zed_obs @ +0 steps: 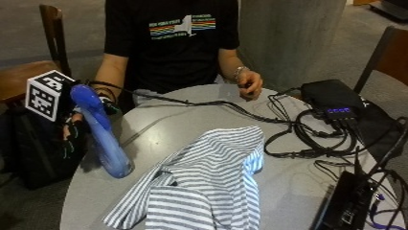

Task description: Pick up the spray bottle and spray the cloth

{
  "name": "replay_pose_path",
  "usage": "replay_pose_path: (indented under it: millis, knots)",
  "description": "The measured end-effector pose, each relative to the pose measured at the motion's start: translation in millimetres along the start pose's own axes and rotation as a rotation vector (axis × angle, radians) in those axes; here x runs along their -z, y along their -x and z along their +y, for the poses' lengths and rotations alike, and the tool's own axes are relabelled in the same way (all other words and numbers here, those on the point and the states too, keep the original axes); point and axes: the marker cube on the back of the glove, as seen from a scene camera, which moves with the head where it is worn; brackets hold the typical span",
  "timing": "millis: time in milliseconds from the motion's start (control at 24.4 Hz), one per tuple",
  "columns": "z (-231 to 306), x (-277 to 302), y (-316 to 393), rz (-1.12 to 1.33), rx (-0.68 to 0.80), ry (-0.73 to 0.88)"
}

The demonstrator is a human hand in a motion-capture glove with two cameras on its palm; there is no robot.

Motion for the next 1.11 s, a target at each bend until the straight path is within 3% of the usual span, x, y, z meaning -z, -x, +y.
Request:
replay_pose_path:
  millis: [820, 1107]
  knots:
    - [-58, -42, 11, 0.076, -0.022, 0.134]
    - [-65, -52, 8, -0.003, 0.005, 0.150]
